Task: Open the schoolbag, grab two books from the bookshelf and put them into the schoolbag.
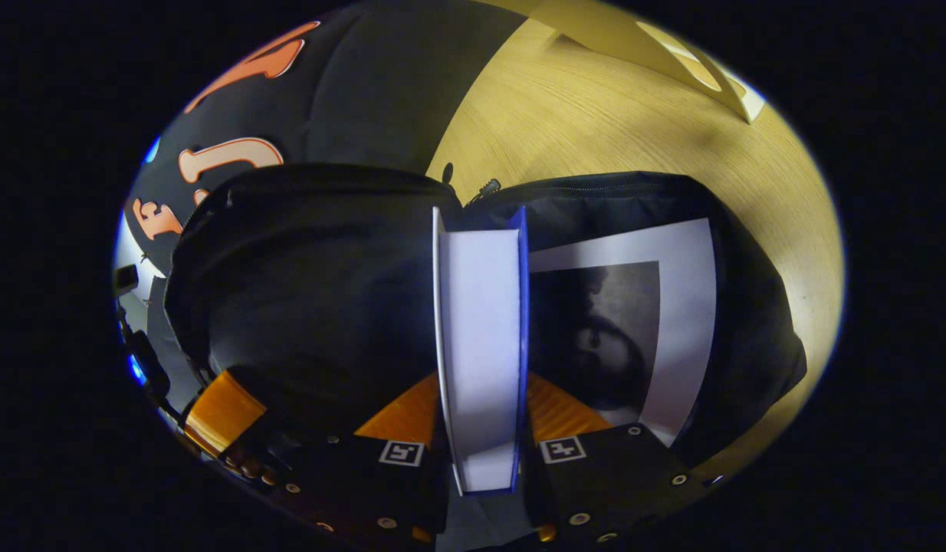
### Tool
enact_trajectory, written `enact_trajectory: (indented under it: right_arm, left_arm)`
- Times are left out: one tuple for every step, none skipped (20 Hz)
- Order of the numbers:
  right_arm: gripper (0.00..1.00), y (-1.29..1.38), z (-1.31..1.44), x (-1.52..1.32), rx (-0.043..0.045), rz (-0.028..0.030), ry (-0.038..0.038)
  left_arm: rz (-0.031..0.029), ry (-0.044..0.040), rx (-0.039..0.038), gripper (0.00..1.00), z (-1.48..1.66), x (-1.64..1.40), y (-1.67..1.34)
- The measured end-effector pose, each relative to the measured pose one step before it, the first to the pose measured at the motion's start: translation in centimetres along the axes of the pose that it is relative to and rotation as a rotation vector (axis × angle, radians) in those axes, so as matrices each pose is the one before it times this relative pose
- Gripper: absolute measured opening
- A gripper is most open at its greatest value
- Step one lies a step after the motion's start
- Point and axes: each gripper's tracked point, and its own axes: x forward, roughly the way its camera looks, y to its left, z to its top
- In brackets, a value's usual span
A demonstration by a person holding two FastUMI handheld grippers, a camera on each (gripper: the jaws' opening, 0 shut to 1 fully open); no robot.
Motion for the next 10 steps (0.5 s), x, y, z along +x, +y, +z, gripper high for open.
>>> enact_trajectory:
  right_arm:
    - [0.45, -0.444, -0.081, -0.593, -0.02333, -0.03081, 0.02011]
    - [0.54, -0.32, 0.107, -0.571, -0.02919, -0.02622, 0.0165]
    - [0.57, -0.201, 0.127, -0.792, -0.02693, -0.01334, 0.01119]
    - [0.72, -0.444, 0.077, -1.297, -0.02902, -0.02555, 0.0121]
    - [0.8, -0.652, -0.002, -1.169, -0.028, -0.02776, 0.01405]
    - [0.92, -0.405, 0.284, -1.211, -0.02534, -0.01486, -0.00634]
    - [0.96, -0.323, 0.478, -1.306, -0.03222, -0.01004, -0.01116]
    - [0.97, -0.663, 0.452, -1.322, -0.02275, -0.01226, -0.00338]
    - [0.97, -0.684, 0.506, -1.482, -0.02098, -0.00907, -0.0114]
    - [0.98, -0.917, 0.676, -1.613, -0.02145, -0.01463, -0.01733]
  left_arm:
    - [0.01844, -0.0009, -0.00571, 0.04, -0.15, -0.013, 0.265]
    - [0.01886, -0.00282, -0.00517, 0.03, -0.202, 0.203, 0.309]
    - [0.01435, 0.00119, 0.00172, 0.04, -0.127, 0.002, 0.036]
    - [0.01207, -0.00024, -0.00198, 0.04, -0.283, 0.162, -0.156]
    - [0.01315, 0.00211, -0.00557, 0.04, -0.109, 0.176, -0.181]
    - [0.01717, 0.00112, -0.00875, 0.04, -0.26, 0.443, -0.026]
    - [0.01586, 0.00455, -0.01105, 0.04, -0.348, 0.384, -0.169]
    - [0.01305, -0.00102, -0.0073, 0.04, -0.286, 0.331, -0.385]
    - [0.01319, -0.00008, -0.00545, 0.04, -0.18, 0.269, -0.397]
    - [0.0188, 0.00029, -0.00255, 0.04, -0.126, 0.331, -0.476]
